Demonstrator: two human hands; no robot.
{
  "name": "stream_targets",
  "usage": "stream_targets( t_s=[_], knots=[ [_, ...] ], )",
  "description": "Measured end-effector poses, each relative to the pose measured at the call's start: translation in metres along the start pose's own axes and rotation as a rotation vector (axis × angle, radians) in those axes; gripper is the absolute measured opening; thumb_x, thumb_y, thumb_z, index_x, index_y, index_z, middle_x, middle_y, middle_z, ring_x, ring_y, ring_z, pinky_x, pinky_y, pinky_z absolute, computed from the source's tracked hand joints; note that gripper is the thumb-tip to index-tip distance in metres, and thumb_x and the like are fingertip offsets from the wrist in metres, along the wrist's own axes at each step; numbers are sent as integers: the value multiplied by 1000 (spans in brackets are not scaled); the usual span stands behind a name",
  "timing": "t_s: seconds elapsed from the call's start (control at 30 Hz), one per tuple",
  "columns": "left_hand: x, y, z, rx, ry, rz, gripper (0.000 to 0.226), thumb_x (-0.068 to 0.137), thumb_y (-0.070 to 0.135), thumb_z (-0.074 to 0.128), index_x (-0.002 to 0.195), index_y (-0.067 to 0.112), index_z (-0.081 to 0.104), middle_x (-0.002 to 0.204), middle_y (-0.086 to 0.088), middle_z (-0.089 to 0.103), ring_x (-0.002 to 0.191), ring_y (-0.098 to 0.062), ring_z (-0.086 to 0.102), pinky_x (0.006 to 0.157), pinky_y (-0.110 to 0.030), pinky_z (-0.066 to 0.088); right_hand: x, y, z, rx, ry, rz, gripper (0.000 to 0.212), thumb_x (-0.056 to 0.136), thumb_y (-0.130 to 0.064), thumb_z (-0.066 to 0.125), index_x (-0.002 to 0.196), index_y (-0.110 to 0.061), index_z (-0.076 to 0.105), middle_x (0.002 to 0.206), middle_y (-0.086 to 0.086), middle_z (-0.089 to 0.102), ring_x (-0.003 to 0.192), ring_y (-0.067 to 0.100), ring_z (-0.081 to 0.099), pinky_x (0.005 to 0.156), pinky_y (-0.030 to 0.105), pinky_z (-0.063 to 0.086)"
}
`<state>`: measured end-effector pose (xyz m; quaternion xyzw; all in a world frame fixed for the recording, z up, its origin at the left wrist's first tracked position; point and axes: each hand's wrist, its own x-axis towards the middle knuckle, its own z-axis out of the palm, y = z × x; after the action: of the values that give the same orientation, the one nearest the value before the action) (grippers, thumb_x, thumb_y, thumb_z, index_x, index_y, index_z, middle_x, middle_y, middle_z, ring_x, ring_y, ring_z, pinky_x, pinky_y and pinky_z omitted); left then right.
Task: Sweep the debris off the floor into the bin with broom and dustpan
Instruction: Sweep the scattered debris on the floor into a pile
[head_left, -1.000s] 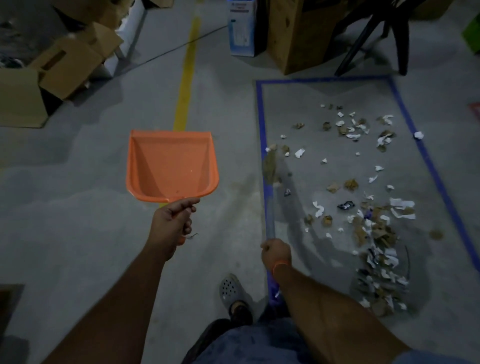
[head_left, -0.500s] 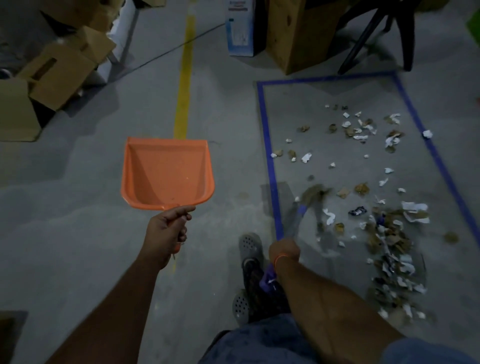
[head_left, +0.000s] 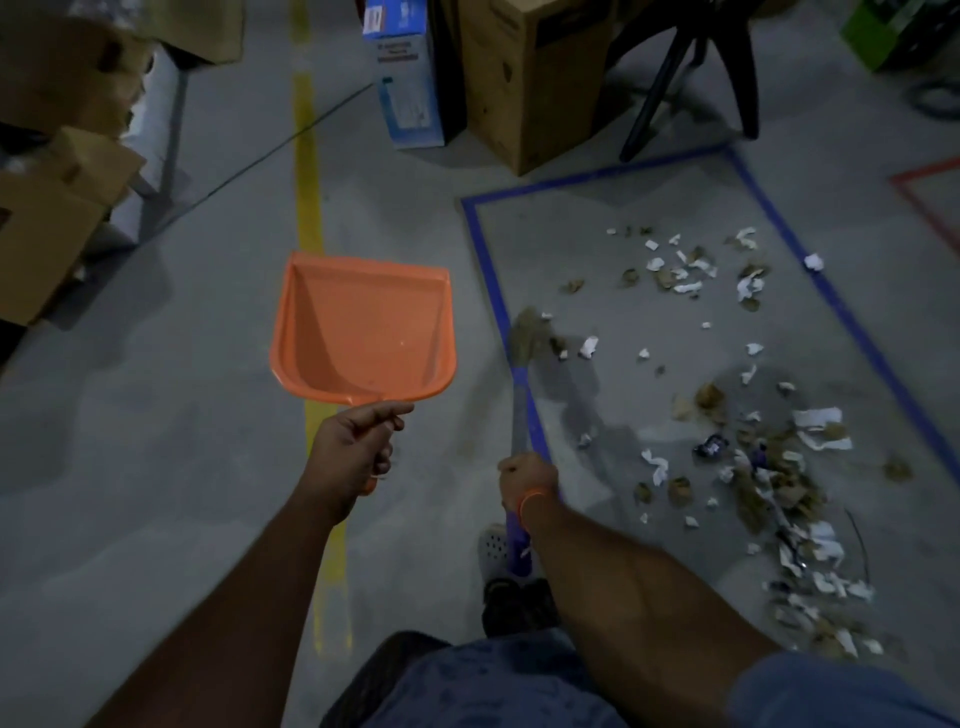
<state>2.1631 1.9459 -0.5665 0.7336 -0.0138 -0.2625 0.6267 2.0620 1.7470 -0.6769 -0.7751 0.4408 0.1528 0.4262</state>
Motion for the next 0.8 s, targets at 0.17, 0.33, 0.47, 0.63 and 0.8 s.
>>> stream_targets(
  t_s=[0.17, 0.33, 0.47, 0.63, 0.8],
  knots=[
    [47, 23, -15, 32, -38, 15, 31, 100, 0, 51, 112, 16, 75, 90, -6, 57, 57, -18, 37, 55, -39, 27, 45, -42, 2, 62, -102, 36, 38, 92, -26, 59, 128, -16, 62, 126, 9, 62, 106, 23, 64, 71, 16, 54],
    [90, 35, -31, 77, -57, -31, 32, 102, 1, 50, 110, 18, 76, 87, -9, 54, 55, -19, 36, 54, -42, 21, 73, -55, 14, -326, -123, 64, 33, 94, -18, 50, 122, -8, 64, 124, 11, 64, 100, 21, 63, 52, 10, 37],
    [129, 45, -36, 95, -138, -40, 33, 102, 3, 51, 108, 20, 77, 82, -11, 52, 58, -21, 33, 53, -40, 22, 86, -77, 16, -446, -52, 147, 37, 97, -25, 42, 126, -13, 61, 126, 1, 62, 114, 20, 60, 63, 26, 41],
    [185, 80, -39, 141, -247, -37, 27, 103, 0, 48, 112, 7, 71, 62, 6, 48, 46, -10, 35, 39, -21, 25, 95, -120, 10, -401, 106, 306, 34, 99, -26, 42, 124, -12, 60, 126, 1, 60, 113, 20, 61, 76, 28, 51],
    [240, 116, -50, 142, -334, -8, 29, 102, -6, 45, 114, 2, 69, 69, -2, 49, 44, -8, 38, 40, -20, 28, 117, -162, 20, -89, 156, 308, 30, 93, -13, 53, 121, -13, 64, 123, 2, 64, 116, 22, 61, 92, 28, 50]
  ],
)
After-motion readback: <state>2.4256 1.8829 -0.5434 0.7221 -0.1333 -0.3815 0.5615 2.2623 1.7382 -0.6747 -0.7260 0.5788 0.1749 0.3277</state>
